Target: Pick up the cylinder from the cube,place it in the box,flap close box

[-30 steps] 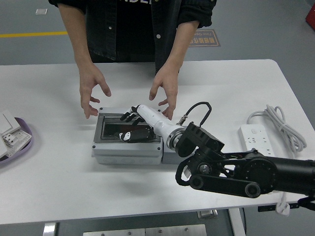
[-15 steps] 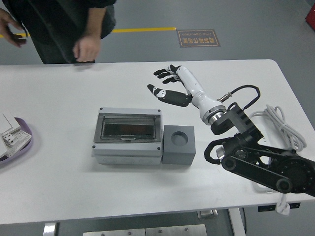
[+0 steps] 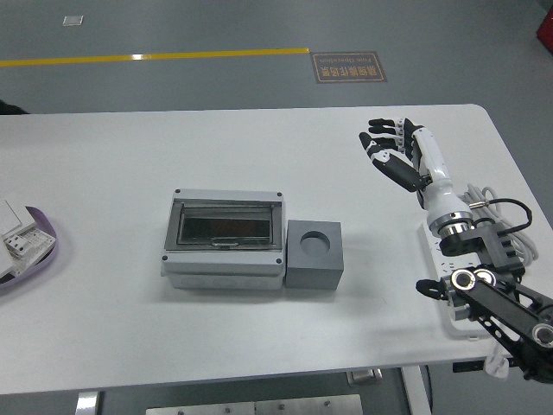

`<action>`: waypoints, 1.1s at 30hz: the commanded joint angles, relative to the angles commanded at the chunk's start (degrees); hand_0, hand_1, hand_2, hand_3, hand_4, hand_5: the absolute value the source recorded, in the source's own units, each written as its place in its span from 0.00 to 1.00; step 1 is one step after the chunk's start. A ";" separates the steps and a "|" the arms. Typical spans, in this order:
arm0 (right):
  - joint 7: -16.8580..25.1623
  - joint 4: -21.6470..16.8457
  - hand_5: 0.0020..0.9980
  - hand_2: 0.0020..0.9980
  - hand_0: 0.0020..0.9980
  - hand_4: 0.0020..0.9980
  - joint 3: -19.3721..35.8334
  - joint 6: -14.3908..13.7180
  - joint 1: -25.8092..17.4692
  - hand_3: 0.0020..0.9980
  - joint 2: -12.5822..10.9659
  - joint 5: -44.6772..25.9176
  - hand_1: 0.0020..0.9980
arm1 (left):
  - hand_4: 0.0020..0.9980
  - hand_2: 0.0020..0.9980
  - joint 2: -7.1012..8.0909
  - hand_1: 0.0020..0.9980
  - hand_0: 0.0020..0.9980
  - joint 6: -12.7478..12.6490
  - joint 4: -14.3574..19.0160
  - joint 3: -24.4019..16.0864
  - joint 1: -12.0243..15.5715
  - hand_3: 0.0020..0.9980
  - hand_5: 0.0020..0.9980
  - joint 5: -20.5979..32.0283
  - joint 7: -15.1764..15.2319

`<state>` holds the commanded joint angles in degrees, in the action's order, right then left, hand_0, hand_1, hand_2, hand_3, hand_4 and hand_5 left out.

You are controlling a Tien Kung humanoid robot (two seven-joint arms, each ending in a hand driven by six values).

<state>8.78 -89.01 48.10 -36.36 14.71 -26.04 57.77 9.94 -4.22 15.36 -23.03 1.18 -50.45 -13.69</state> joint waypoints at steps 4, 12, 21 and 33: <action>8.47 2.06 0.39 0.67 0.73 0.76 -1.39 -0.49 -2.78 0.64 0.52 -6.55 0.64 | 0.70 0.57 0.17 0.56 0.52 -0.02 -0.05 -0.10 -0.07 0.59 0.24 -0.06 0.04; 21.67 4.34 0.35 0.68 0.74 0.82 -5.73 -0.62 -1.89 0.68 2.13 -16.39 0.66 | 0.70 0.56 0.45 0.56 0.52 0.31 0.03 -0.65 -0.21 0.59 0.25 -0.92 -0.27; 27.55 4.58 0.28 0.68 0.76 0.84 -8.13 -0.62 -1.08 0.73 2.48 -18.74 0.67 | 0.70 0.57 0.65 0.56 0.52 0.65 0.12 -1.02 -0.20 0.59 0.25 -1.62 -0.39; 27.97 2.93 0.17 0.67 0.76 0.80 -5.09 -0.62 -2.60 0.71 2.00 -16.29 0.66 | 0.71 0.57 0.61 0.56 0.52 0.57 0.04 -1.12 0.15 0.59 0.25 -2.43 0.09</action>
<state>36.75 -86.08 43.01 -36.98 12.11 -24.04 41.48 10.55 -3.65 15.40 -24.15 1.33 -52.88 -13.60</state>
